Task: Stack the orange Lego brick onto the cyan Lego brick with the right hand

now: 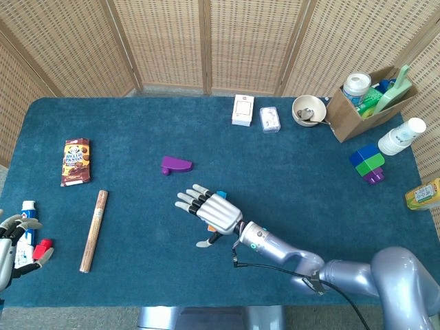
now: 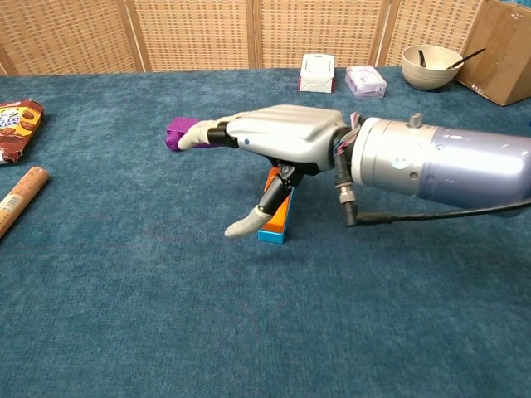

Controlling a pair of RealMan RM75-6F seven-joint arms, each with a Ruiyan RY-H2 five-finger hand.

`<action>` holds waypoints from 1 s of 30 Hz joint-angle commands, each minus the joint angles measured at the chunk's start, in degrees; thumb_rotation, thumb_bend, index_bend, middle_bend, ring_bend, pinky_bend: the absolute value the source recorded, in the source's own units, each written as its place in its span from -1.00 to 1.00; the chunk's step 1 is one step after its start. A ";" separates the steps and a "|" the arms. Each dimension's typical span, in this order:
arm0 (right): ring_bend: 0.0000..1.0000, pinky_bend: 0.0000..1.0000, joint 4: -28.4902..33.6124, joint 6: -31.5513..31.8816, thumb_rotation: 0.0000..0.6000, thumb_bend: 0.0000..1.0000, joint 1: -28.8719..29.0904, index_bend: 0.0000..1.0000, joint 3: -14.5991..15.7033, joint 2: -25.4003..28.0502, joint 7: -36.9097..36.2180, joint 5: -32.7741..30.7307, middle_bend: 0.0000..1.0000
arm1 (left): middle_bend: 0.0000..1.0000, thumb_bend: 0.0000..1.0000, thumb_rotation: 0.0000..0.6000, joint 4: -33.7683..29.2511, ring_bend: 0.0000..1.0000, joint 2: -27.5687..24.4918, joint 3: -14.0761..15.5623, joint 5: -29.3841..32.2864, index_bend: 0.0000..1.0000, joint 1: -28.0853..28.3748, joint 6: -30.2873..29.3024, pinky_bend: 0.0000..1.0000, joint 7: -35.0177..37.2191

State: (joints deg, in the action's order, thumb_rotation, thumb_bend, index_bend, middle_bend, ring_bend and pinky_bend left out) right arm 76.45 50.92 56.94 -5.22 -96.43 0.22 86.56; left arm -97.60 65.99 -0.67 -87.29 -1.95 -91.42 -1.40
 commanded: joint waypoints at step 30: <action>-1.00 -1.00 -8.71 -0.49 0.06 -0.98 -0.01 -1.00 -0.36 -6.43 -4.22 1.00 -0.97 | -0.31 -0.44 0.67 0.06 -0.54 -0.07 -0.24 0.25 -0.27 0.11 0.56 -0.99 -0.30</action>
State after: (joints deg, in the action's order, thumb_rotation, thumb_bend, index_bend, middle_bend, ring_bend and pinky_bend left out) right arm 67.69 50.32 56.91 -5.55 -102.75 -4.31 87.43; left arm -97.54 65.92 -0.91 -87.04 -1.85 -90.87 -1.70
